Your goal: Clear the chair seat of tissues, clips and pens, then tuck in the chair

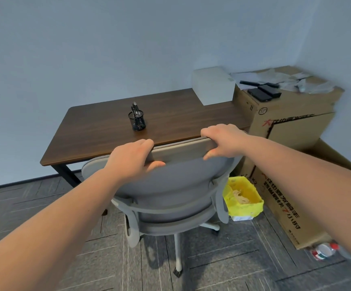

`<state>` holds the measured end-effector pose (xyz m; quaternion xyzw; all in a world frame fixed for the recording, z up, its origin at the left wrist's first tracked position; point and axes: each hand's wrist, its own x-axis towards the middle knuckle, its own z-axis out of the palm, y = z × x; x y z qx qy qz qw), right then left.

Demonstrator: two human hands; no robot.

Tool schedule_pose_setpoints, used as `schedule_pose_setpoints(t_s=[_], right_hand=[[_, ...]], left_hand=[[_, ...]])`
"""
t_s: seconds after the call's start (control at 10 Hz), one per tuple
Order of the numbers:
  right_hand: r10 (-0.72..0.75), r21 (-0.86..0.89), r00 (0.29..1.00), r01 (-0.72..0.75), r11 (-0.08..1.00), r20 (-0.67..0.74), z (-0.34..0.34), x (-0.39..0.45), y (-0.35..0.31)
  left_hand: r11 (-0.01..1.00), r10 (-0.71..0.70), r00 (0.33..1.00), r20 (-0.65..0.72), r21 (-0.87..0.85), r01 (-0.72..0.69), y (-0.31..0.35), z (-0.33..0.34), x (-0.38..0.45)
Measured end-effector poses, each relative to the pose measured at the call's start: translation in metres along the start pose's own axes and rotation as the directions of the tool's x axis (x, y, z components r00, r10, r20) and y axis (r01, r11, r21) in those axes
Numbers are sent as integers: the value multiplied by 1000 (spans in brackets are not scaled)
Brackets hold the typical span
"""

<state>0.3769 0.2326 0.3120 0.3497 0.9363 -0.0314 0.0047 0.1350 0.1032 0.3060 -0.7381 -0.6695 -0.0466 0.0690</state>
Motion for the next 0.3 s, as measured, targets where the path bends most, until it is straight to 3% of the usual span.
schedule_pose_setpoints(t_s=[0.3], right_hand=[[77, -32, 996, -76, 997, 38, -3, -10, -7]], left_hand=[[1000, 4, 1000, 12, 19, -4, 4, -3, -1]])
